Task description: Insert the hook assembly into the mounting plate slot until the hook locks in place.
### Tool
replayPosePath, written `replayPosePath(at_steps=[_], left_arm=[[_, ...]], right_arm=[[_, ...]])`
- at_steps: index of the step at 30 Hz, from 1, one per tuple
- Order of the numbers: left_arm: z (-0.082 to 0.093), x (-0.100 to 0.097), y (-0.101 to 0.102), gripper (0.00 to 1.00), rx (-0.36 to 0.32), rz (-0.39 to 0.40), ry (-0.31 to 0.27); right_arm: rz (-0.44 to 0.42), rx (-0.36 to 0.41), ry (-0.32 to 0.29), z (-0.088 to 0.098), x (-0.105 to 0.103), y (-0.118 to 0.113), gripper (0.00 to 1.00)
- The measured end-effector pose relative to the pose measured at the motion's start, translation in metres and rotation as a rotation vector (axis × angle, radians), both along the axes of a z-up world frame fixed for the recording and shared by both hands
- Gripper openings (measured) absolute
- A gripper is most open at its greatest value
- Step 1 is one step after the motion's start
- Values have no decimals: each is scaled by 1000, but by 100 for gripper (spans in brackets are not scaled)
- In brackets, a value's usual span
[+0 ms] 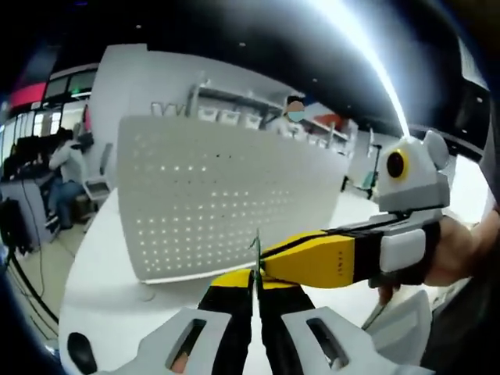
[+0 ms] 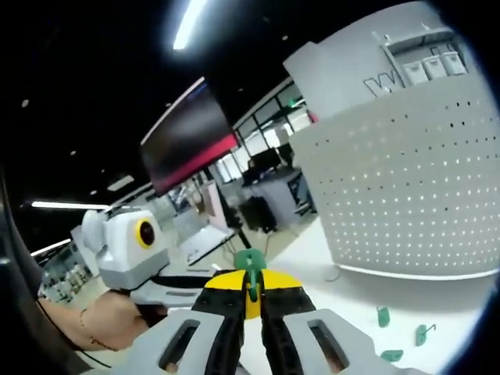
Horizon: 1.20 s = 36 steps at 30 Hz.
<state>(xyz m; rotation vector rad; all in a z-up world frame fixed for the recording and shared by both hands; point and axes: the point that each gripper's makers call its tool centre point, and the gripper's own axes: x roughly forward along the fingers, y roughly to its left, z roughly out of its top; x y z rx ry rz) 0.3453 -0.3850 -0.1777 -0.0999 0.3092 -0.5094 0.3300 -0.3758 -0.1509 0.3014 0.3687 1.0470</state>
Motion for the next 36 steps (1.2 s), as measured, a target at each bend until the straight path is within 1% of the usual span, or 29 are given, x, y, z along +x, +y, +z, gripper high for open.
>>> replayPosePath(at_steps=[1,8,11,15,21,22,24,25,27,29,33,36], left_arm=[[0,0,0,1,7,3,-3],[3,1,1,1,-2,9,-12],[3,1,0,1,-30,13,-10],[3,0,0,1,-29,11,-8],[4,-1,-2,2,-49,8,-14],[5,0,-2,2,-45,6,-22],[10,1,0,3,15,13,-92],[12,1,0,3,32,21,-112],[12,0,-1,5,24,20,-104],[11,-1,-2,8,18,2,-87],[7,-1,-2,17,33,0,-76],[4,-2,-1,19,39,-6,-67]], right_arm=[[1,0,-1,0,0,0,2],[-14,23,4,3,0,0,1],[-26,31,-15,5,-1,0,1],[-26,23,-28,5,-1,0,0],[-38,20,-45,6,-1,-2,0],[-38,20,-46,6,-1,-2,0],[-39,26,-56,9,-1,-1,0],[-39,26,-58,11,-1,-1,0],[-40,28,-57,12,0,-2,0],[-41,25,-60,11,0,-2,0],[-39,15,-65,9,0,-3,0],[-37,-4,-85,8,0,-3,0]])
